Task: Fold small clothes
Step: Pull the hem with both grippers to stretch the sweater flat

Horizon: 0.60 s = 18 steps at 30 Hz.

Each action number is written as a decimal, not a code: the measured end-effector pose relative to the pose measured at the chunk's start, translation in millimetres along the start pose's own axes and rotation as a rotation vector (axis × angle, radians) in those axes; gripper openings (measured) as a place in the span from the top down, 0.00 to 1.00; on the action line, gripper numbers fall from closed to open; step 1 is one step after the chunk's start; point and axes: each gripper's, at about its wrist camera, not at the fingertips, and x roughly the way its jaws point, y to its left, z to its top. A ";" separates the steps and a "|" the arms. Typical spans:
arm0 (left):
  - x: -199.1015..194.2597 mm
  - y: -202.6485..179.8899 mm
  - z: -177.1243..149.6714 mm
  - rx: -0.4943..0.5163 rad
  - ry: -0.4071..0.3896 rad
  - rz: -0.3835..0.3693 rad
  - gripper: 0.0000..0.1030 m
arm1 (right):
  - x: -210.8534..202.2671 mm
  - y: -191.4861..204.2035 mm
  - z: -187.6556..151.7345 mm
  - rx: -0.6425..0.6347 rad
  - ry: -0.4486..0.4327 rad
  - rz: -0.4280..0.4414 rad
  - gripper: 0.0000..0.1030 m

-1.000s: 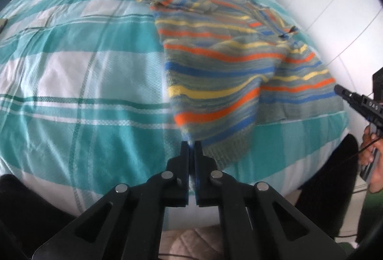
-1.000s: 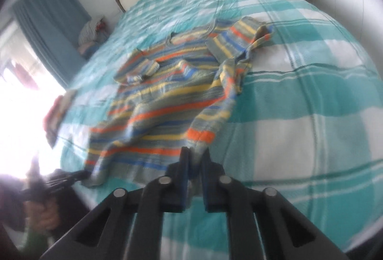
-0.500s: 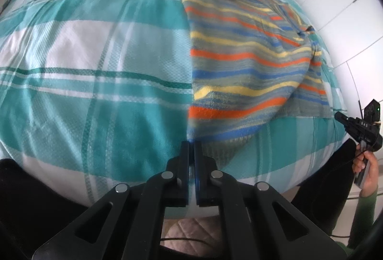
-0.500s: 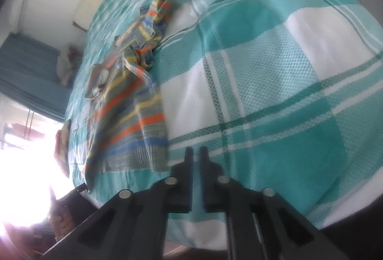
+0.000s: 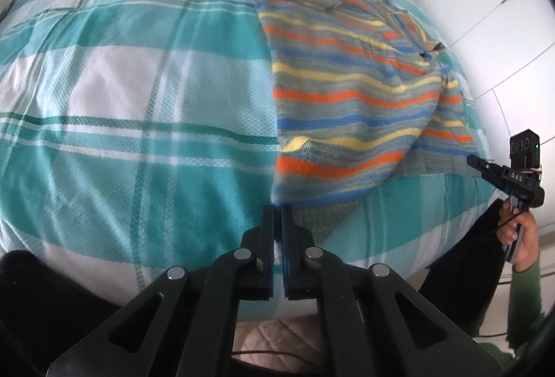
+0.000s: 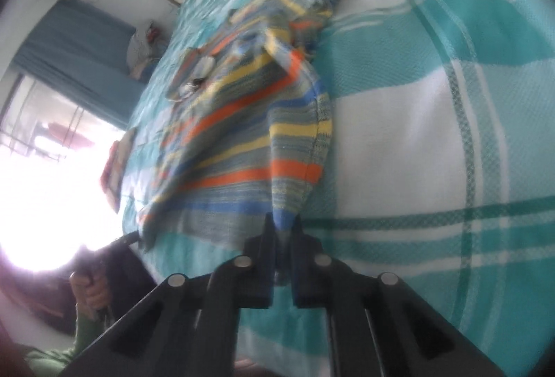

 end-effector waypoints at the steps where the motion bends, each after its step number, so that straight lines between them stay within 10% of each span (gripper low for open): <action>1: -8.2 1.5 0.0 0.000 -0.002 -0.017 0.98 | -10.8 8.5 -4.2 -0.009 0.006 0.024 0.94; 9: -18.0 5.3 -5.5 0.019 0.030 0.014 0.97 | -56.6 21.2 -38.5 0.001 0.035 -0.014 0.94; 11: -9.8 16.6 -10.1 -0.028 0.044 0.040 0.87 | -48.6 -0.7 -43.7 0.053 0.055 -0.049 0.94; 15: -23.1 38.1 -20.5 -0.125 -0.024 -0.001 0.36 | -44.6 -13.6 -44.6 0.100 0.044 -0.045 0.94; 18: -22.7 33.1 -24.3 -0.113 -0.029 -0.037 0.35 | -46.4 -10.5 -40.0 0.085 0.035 -0.044 0.94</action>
